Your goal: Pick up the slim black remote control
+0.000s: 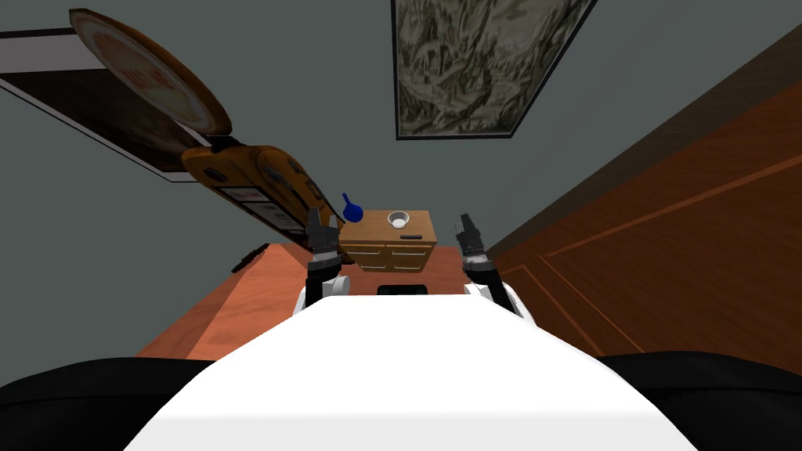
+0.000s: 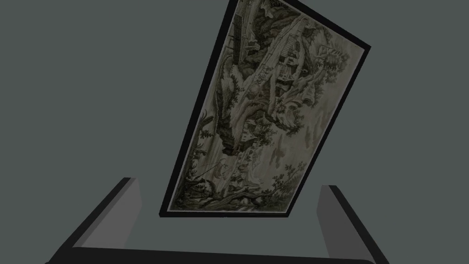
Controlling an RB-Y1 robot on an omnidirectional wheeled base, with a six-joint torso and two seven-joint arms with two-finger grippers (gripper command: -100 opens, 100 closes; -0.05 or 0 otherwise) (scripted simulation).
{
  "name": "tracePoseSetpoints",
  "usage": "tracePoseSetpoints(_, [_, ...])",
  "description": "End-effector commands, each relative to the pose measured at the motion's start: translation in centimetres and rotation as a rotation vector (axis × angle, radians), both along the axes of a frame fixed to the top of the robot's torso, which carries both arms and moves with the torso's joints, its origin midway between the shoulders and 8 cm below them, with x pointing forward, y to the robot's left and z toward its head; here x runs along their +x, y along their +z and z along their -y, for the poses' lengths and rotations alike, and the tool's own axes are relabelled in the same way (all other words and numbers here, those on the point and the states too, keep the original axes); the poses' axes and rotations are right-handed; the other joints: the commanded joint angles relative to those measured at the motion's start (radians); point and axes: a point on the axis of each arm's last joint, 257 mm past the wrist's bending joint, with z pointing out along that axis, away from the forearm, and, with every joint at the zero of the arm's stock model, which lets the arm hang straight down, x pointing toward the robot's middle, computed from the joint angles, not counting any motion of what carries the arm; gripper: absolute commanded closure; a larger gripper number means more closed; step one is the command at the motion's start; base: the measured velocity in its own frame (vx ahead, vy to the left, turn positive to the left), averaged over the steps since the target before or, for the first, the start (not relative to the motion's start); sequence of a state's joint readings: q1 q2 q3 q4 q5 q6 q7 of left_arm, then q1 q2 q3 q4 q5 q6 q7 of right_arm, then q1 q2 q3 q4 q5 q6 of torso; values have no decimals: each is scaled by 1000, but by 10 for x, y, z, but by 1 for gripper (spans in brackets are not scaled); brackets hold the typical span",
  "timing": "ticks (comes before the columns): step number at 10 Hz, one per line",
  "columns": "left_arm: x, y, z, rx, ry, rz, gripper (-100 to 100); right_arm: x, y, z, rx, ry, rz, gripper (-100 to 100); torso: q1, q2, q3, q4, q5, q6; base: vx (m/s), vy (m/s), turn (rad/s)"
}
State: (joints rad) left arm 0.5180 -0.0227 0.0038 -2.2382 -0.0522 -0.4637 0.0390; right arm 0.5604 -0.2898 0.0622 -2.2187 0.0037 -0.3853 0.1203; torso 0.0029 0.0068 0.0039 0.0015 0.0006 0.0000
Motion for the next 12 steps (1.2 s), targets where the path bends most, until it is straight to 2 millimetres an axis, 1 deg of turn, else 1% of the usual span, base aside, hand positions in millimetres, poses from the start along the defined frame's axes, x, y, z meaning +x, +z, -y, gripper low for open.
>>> tracePoseSetpoints(1, [0, 0, 0, 0, 0, 0, 0, 0, -13, -7, -61, 15, -31, -100, 0, 0, 0, 0, 0, 0, -83, 46, 14])
tracePoseSetpoints(2, [0, 0, 0, 0, 0, 0, 0, -1, -37, -11, -127, 23, -78, -100, 0, -1, 0, 0, 0, 0, -79, 50, 37])
tracePoseSetpoints(3, [0, 0, 0, 0, 0, 0, 0, -1, -37, -12, -141, 31, -80, -100, 0, -1, -1, 0, 0, 0, -60, 35, 21])
tracePoseSetpoints(4, [0, 0, 0, 0, 0, 0, 0, -4, -63, -16, -207, 39, -129, -100, -1, -2, -1, 0, 0, 0, -71, 50, 62])
tracePoseSetpoints(5, [0, 0, 0, 0, 0, 0, 0, -5, -64, -16, -223, 49, -132, -100, 0, -2, -1, 0, 0, 0, -58, 46, 20])
tracePoseSetpoints(6, [0, 0, 0, 0, 0, 0, 0, -10, -92, -19, -295, 62, -183, -100, 0, -3, -1, 0, 0, 0, -63, 70, 62])
tracePoseSetpoints(7, [0, 0, 0, 0, 0, 0, 0, -10, -92, -19, -308, 69, -185, -100, 1, -2, -1, 0, 0, 0, -53, 57, 27])
tracePoseSetpoints(8, [0, 0, 0, 0, 0, 0, 0, -17, -121, -20, -383, 87, -237, -100, 1, -3, -2, 0, 0, 0, -68, 44, 77])
tracePoseSetpoints(9, [0, 0, 0, 0, 0, 0, 0, -18, -122, -19, -395, 93, -239, -100, 0, -2, -1, 0, 0, 0, -63, 39, 41])
tracePoseSetpoints(10, [0, 0, 0, 0, 0, 0, 0, -27, -152, -19, -468, 111, -291, -100, -1, -3, -1, 0, 0, 0, -56, 63, 71])
tracePoseSetpoints(11, [0, 0, 0, 0, 0, 0, 0, -28, -153, -18, -484, 120, -293, -100, 1, -3, -2, 0, 0, 0, -55, 58, 55])
tracePoseSetpoints(12, [0, 0, 0, 0, 0, 0, 0, -40, -183, -15, -557, 141, -345, -100, 0, -3, -2, 0, 0, 0, -58, 65, 117])
